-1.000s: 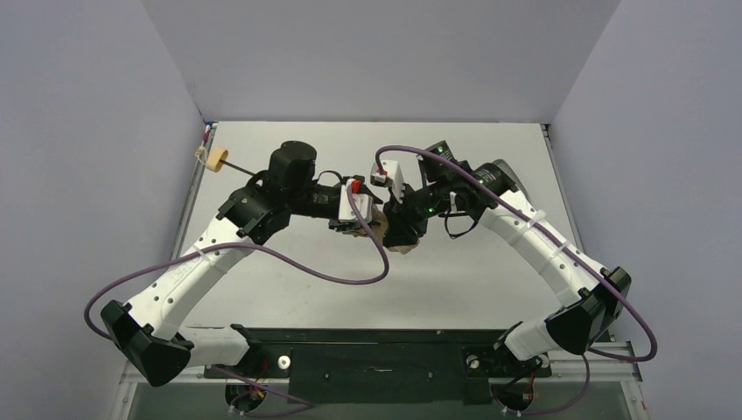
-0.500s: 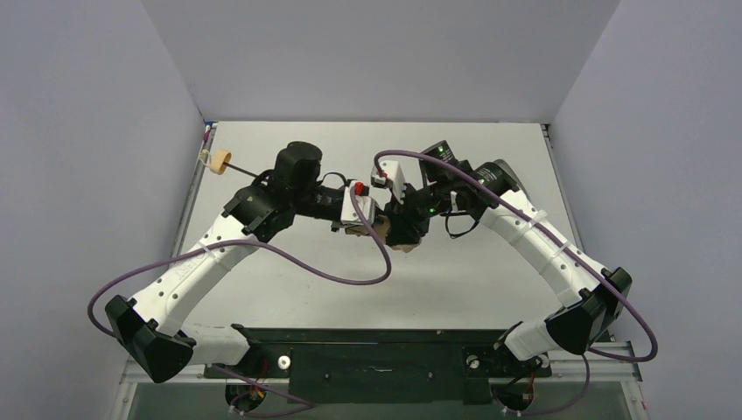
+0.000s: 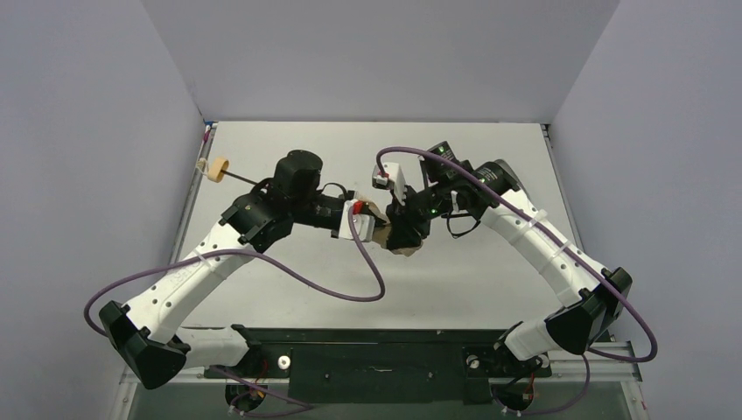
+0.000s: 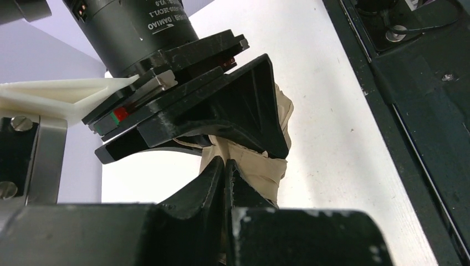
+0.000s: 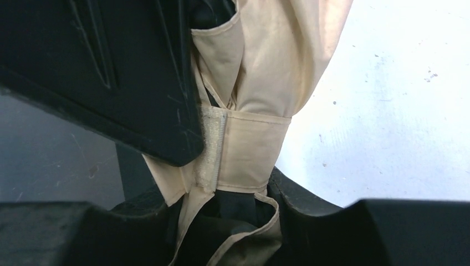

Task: Open the umbrella

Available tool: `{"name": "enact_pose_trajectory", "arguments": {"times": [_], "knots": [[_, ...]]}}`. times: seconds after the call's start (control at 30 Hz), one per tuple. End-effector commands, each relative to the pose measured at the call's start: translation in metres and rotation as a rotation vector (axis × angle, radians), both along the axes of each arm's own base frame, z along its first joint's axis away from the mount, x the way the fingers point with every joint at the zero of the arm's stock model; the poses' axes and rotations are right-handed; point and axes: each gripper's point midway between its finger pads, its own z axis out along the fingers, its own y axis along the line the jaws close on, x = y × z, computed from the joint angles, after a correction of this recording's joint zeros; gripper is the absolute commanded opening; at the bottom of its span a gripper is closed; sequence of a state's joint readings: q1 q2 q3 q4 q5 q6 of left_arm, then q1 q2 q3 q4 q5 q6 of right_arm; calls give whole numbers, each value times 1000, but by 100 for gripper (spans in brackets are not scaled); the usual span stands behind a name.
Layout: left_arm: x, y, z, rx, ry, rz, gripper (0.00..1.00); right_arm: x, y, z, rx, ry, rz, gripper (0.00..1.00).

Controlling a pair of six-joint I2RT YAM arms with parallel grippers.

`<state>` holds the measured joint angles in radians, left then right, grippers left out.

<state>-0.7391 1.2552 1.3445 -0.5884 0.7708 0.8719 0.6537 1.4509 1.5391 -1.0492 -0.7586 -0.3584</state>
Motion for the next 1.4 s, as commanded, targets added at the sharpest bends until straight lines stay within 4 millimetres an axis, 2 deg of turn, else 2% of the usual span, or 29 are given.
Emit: {"name": "enact_pose_trajectory", "arguments": {"times": [0.0, 0.17, 0.33, 0.5, 0.73, 0.87, 0.9, 0.93, 0.97, 1.0, 1.03, 1.1, 1.13, 1.17, 1.2, 1.23, 1.27, 1.3, 1.33, 1.37], "knots": [[-23, 6, -5, 18, 22, -76, 0, 3, 16, 46, 187, -75, 59, 0], [-34, 10, -8, 30, 56, -106, 0, 11, 11, 41, 189, -26, 22, 0], [-48, 16, -23, 90, 83, -144, 0, 22, 7, 44, 210, 2, -19, 0], [-61, 21, -37, 145, 73, -187, 0, 23, 7, 48, 226, 17, -28, 0], [-66, 30, -48, 184, 60, -200, 0, 29, 5, 51, 242, 26, -56, 0], [-62, 34, -54, 186, 44, -152, 0, 36, 3, 56, 261, 24, -82, 0], [-56, 30, -49, 159, 47, -114, 0, 41, 3, 58, 271, 20, -97, 0], [-50, 33, -52, 161, 52, -57, 2, 43, 2, 60, 276, 16, -109, 0], [-41, 29, -44, 117, 78, 11, 16, 49, 2, 64, 293, 7, -130, 0], [-34, 34, -44, 102, 123, 93, 24, 51, 1, 65, 300, 4, -147, 0], [-26, 32, -35, 56, 125, 127, 40, 60, 0, 71, 326, -4, -179, 0], [-15, 36, -19, -31, 225, 205, 56, 71, -2, 80, 370, -13, -233, 0], [-4, 44, -12, -73, 327, 283, 59, 76, -3, 79, 380, 4, -265, 0], [0, 44, 1, -131, 358, 276, 64, 84, -6, 84, 409, -8, -299, 0], [16, 52, 14, -205, 443, 347, 68, 90, -7, 86, 421, -14, -323, 0], [21, 55, 20, -242, 498, 367, 70, 98, -10, 92, 455, -16, -360, 0], [40, 66, 35, -335, 570, 441, 71, 105, -13, 94, 471, -22, -394, 0], [48, 71, 37, -375, 624, 474, 71, 109, -13, 100, 511, -29, -416, 0], [66, 84, 55, -481, 676, 531, 72, 114, -15, 104, 531, -33, -440, 0], [77, 92, 56, -526, 705, 577, 73, 118, -14, 112, 574, -40, -455, 0]]}}
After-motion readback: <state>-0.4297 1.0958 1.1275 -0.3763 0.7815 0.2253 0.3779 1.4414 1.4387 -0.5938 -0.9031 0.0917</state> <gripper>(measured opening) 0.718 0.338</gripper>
